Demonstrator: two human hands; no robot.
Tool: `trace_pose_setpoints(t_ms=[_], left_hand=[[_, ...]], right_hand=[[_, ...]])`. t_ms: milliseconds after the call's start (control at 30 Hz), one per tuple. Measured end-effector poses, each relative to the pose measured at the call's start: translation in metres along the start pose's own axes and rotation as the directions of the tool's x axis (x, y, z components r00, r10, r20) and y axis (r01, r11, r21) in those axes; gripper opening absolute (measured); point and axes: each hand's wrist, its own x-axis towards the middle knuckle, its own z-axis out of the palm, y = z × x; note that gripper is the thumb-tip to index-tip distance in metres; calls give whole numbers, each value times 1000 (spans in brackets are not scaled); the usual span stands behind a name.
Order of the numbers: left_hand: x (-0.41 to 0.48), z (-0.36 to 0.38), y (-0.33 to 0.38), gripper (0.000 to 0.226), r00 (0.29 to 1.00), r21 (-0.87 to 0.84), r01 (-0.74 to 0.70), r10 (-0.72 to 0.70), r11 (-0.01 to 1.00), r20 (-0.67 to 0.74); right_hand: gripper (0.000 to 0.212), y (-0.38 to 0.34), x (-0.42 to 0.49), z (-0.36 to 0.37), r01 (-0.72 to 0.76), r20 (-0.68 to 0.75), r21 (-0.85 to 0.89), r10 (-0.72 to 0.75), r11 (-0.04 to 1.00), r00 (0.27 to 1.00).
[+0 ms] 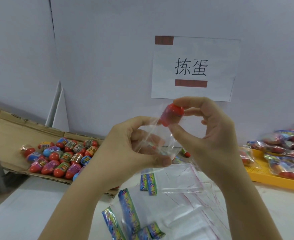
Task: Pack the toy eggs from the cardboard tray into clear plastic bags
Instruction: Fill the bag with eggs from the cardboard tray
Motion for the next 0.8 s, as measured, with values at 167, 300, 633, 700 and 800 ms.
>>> trace_pose_setpoints(t_ms=[167,300,633,700,800], left_hand=[[0,0,0,68,1000,35,-26,26,999,-3],[1,0,-1,63,1000,36,-29,29,999,5],[3,1,-2,55,997,2,-43,43,999,-63],[3,1,-1,50,996,-79,-44,38,996,-78],[3,0,1,46,998,-222,-11,-3,975,-62]], right_hand=[[29,-9,-1,-2,-3,107,13,2,1000,994],[31,-11,-2,-5,-66,203,13,62,998,977],[22,-13,-1,-12,-35,316,-26,41,999,948],[20,-14,-1,-9,-13,192,34,6,999,981],[54,-8,0,-2,-124,-9,181,128,976,992]])
